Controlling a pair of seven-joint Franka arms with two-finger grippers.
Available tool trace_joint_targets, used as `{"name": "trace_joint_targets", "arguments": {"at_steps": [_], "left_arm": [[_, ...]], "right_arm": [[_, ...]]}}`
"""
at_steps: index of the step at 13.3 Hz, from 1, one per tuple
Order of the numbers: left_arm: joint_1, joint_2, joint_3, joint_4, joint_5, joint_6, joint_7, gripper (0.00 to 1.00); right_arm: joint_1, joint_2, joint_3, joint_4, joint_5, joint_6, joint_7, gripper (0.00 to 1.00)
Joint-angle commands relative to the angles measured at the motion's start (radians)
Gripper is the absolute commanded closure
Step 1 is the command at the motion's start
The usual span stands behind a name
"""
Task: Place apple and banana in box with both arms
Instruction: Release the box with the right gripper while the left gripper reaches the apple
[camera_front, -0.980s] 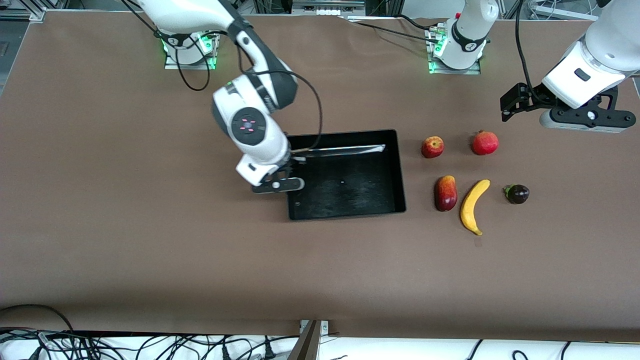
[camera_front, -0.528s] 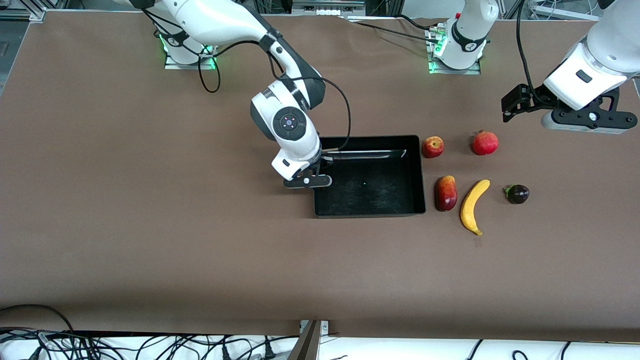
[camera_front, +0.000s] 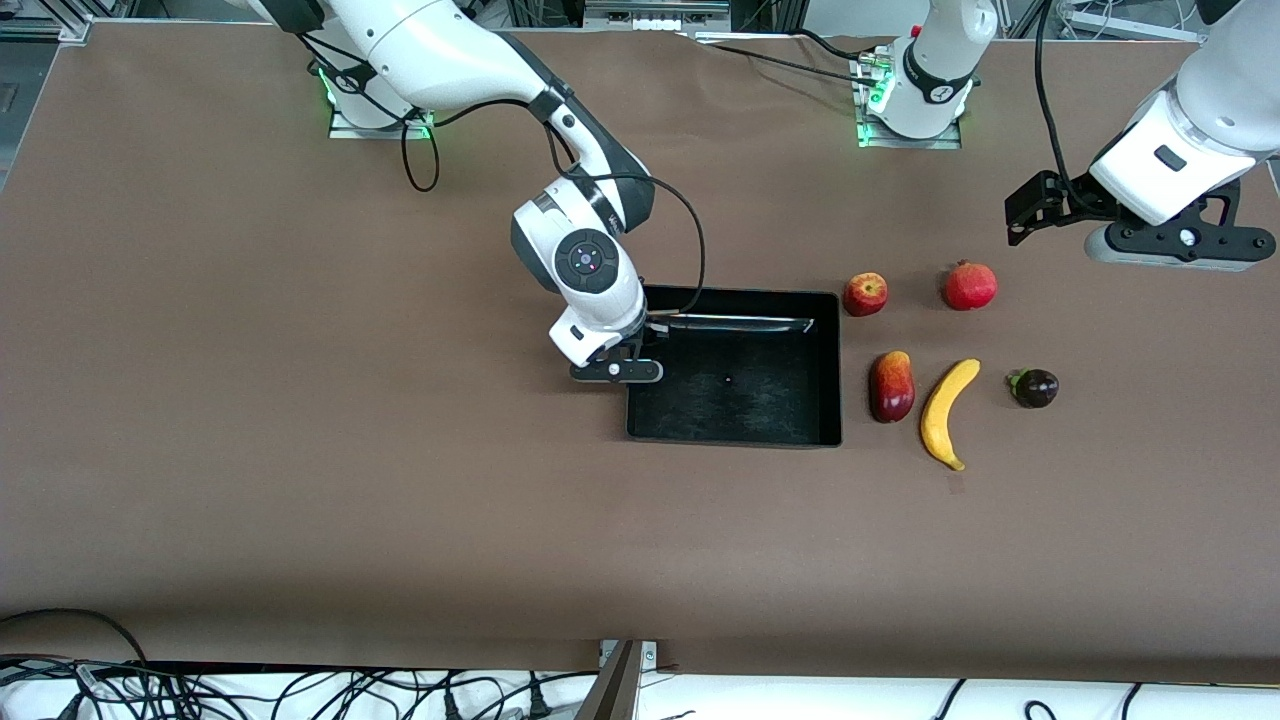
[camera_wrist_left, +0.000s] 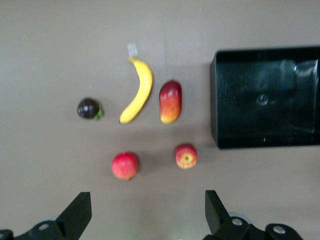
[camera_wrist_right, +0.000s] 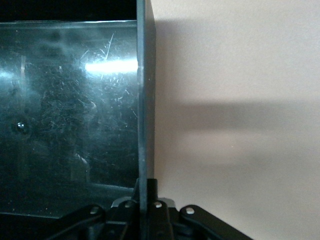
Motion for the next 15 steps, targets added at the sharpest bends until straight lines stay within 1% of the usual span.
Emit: {"name": "trace_joint_targets", "arguments": {"at_steps": [1, 2, 3, 4, 5, 6, 7, 9, 11, 12, 13, 14, 15], "left_arm": [[-0.013, 0.121, -0.015, 0.031, -0.006, -0.16, 0.002, 0.0], [-0.015, 0.145, -0.026, 0.014, -0.005, -0.158, -0.001, 0.0], [-0.016, 0.152, -0.041, -0.033, -0.003, -0.144, -0.026, 0.0], [-0.015, 0.144, -0.071, -0.103, 0.0, -0.103, -0.076, 0.0], [-0.012, 0.111, -0.104, -0.2, 0.011, -0.045, -0.121, 0.0], [-0.012, 0.068, -0.14, -0.304, 0.036, 0.05, -0.135, 0.0], [-0.006, 0.03, -0.164, -0.396, 0.055, 0.146, -0.136, 0.0], [-0.003, -0.015, -0.167, -0.556, 0.057, 0.337, -0.123, 0.0], [-0.007, -0.02, -0.168, -0.654, 0.058, 0.46, -0.113, 0.0], [-0.007, -0.023, -0.196, -0.708, 0.076, 0.538, -0.094, 0.0], [0.003, -0.023, -0.211, -0.75, 0.118, 0.607, -0.075, 0.0], [0.004, -0.022, -0.211, -0.786, 0.136, 0.671, -0.064, 0.0], [0.001, -0.021, -0.213, -0.826, 0.141, 0.734, -0.063, 0.0]], "right_arm": [[0.02, 0.011, -0.009, 0.033, 0.002, 0.004, 0.015, 1.0], [0.018, 0.01, -0.012, 0.033, 0.002, 0.006, 0.011, 0.82], [0.018, 0.003, -0.015, 0.033, -0.002, 0.006, 0.007, 0.22], [0.02, -0.003, -0.018, 0.034, -0.043, 0.004, -0.002, 0.0], [0.015, -0.019, -0.024, 0.039, -0.069, -0.007, -0.008, 0.0], [0.012, -0.047, -0.027, 0.039, -0.07, -0.013, -0.009, 0.0], [0.006, -0.078, -0.039, 0.039, -0.071, -0.051, -0.009, 0.0], [0.001, -0.148, -0.104, 0.042, -0.073, -0.166, -0.016, 0.0], [-0.008, -0.223, -0.177, 0.04, -0.064, -0.235, -0.03, 0.0], [-0.014, -0.262, -0.209, 0.04, -0.061, -0.273, -0.076, 0.0], [-0.031, -0.297, -0.231, 0.037, -0.058, -0.313, -0.134, 0.0], [-0.049, -0.328, -0.242, 0.037, -0.056, -0.356, -0.172, 0.0], [-0.072, -0.358, -0.242, 0.037, -0.056, -0.397, -0.174, 0.0]]}}
